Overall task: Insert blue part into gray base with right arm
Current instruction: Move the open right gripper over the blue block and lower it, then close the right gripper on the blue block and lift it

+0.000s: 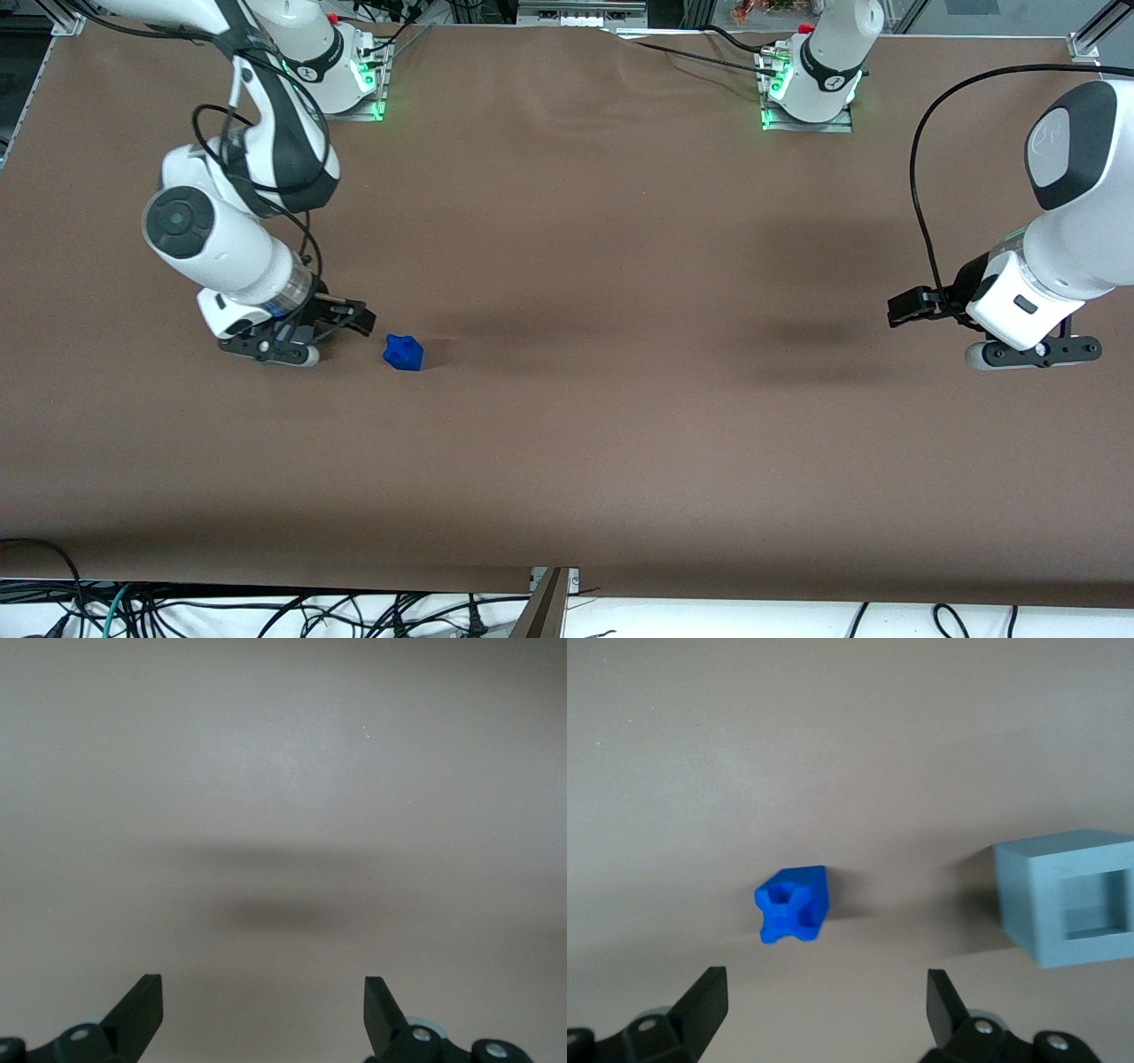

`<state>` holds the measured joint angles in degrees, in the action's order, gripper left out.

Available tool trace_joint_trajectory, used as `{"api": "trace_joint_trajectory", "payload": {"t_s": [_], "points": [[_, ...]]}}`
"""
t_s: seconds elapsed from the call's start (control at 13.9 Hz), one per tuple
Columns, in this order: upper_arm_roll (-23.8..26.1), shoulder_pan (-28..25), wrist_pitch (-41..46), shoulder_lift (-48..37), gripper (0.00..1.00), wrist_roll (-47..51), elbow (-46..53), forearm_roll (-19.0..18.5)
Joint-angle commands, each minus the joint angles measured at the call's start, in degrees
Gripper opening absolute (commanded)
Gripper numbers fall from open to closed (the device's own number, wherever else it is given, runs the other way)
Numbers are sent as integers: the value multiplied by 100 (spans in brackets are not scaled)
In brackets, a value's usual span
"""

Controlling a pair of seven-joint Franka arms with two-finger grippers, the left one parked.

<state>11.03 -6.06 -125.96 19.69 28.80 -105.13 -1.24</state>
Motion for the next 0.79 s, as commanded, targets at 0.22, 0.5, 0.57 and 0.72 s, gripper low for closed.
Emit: {"api": "trace_joint_trajectory", "payload": {"t_s": [0.22, 0.5, 0.57, 0.72], "points": [[83, -176, -1220, 421, 99, 644, -553, -78], [84, -185, -1598, 720, 99, 618, -544, -271], [84, -176, -1607, 756, 99, 609, -535, -350], [84, -176, -1764, 887, 99, 609, -517, -456]]}}
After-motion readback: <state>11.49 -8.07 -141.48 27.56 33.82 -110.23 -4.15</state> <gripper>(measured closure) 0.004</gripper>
